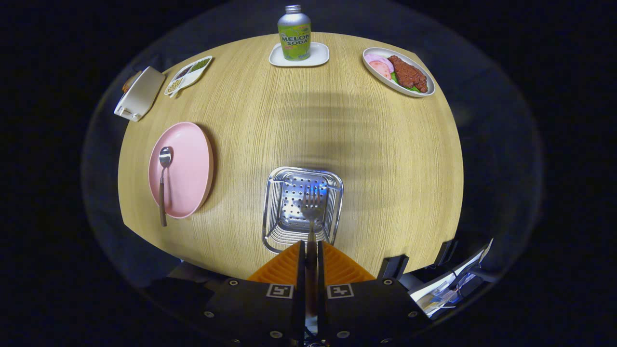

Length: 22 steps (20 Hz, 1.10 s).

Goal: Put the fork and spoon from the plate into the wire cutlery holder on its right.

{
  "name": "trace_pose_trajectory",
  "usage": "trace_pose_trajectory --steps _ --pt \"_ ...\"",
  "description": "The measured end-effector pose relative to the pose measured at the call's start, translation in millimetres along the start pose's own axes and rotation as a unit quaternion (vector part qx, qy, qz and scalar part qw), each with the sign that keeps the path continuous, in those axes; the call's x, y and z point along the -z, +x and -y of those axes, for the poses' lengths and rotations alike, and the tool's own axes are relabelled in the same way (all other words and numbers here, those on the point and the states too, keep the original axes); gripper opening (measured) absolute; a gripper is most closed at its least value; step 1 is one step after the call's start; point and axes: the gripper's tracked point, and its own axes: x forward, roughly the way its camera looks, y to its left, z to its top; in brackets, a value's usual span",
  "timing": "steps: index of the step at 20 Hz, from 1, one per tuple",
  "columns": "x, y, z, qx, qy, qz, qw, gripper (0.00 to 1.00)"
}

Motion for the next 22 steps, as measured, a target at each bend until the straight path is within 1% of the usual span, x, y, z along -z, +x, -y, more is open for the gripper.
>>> trace_pose_trajectory --steps 2,5,7,8,9,10,11,12,13,16,18,22 --pt "-8 -3 -6 -0.007 0.009 0.024 1.000 0.12" --pt "-26 -14 -19 -0.030 0.031 0.079 0.996 0.13" --pt "-36 -23 -25 -0.041 0.060 0.111 0.991 0.18" --pt "-43 -28 -26 -0.042 0.072 0.131 0.988 0.25" --pt "-49 -32 -24 -0.038 0.078 0.152 0.985 0.29" --pt "-53 -35 -23 -0.031 0.080 0.172 0.981 0.37" --pt "-57 -37 -24 -0.025 0.080 0.191 0.978 0.42" --pt "-60 -40 -25 -0.021 0.081 0.207 0.975 0.55" --pt "-63 -43 -29 -0.021 0.081 0.224 0.971 0.60" --pt "-75 -55 -50 -0.027 0.078 0.280 0.956 0.82" --pt "-87 -66 -68 -0.029 0.071 0.323 0.943 0.89" --pt "-109 -81 -100 -0.018 0.056 0.401 0.914 0.91"
